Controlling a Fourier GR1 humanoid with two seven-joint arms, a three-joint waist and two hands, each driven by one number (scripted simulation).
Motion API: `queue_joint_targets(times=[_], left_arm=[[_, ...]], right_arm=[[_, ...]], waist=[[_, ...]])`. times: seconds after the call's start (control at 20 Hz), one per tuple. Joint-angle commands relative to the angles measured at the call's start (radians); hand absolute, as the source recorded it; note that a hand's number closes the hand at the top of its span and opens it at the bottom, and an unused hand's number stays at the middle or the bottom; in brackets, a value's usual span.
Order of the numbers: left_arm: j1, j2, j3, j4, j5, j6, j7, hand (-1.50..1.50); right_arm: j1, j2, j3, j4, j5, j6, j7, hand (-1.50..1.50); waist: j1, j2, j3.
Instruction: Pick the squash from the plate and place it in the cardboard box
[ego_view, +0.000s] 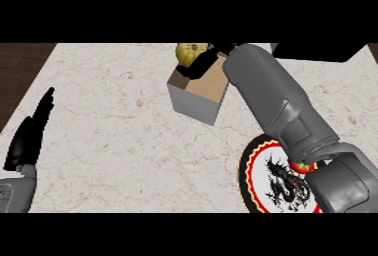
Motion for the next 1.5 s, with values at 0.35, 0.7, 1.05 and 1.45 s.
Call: queue_joint_targets(times=[0.35, 0.7, 1.05, 1.45], left_arm=[[-0.046, -0.012, -0.016, 0.02, -0.021, 0.009, -0.013, 0.0], [-0.039, -0.004, -0.002, 0.013, 0.004, -0.017, -0.013, 0.0], [-0.023, -0.032, -0.019, -0.009, -0.017, 0.012, 0.017, 0.0], [-0.019, 0.001, 0.002, -0.015, -0.005, -0.015, 0.024, 0.0]], right_arm=[[0.01, 0.067, -0.046, 0.081, -0.038, -0.016, 0.109, -1.5], [0.062, 0.056, -0.126, 0.019, -0.113, -0.063, -0.043, -1.5], [0.049, -0.055, -0.274, -0.008, -0.255, 0.031, -0.093, -1.5], [0.099, -0.217, -0.343, 0.011, -0.316, 0.176, -0.142, -1.5]], waist=[[0.033, 0.016, 0.0], [0.033, 0.016, 0.001], [0.016, 0.009, 0.003], [0.016, 0.011, 0.003]])
